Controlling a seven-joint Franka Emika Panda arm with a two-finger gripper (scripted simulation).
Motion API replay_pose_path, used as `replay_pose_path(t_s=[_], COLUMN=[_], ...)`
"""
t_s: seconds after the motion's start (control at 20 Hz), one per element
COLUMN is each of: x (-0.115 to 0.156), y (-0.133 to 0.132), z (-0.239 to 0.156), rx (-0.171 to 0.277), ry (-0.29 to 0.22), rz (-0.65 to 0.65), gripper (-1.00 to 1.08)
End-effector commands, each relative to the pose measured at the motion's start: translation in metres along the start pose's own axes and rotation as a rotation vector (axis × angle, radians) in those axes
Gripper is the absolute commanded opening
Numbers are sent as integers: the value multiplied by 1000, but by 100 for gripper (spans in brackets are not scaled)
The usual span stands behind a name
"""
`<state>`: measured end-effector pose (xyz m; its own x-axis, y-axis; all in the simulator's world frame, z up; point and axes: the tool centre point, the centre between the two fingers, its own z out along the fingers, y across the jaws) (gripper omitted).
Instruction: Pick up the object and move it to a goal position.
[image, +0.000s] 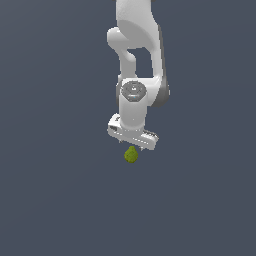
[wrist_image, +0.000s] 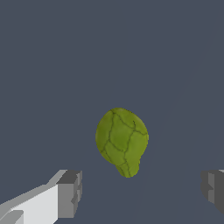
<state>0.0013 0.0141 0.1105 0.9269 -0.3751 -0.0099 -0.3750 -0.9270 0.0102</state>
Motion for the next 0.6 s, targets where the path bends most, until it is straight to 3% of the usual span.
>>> replay_pose_path(t_s=[0.0, 0.55], x=[1, 3], y=[-3, -9], z=[6, 19], rx=[4, 11], ry=[3, 9], rz=[51, 152], gripper=[100, 100])
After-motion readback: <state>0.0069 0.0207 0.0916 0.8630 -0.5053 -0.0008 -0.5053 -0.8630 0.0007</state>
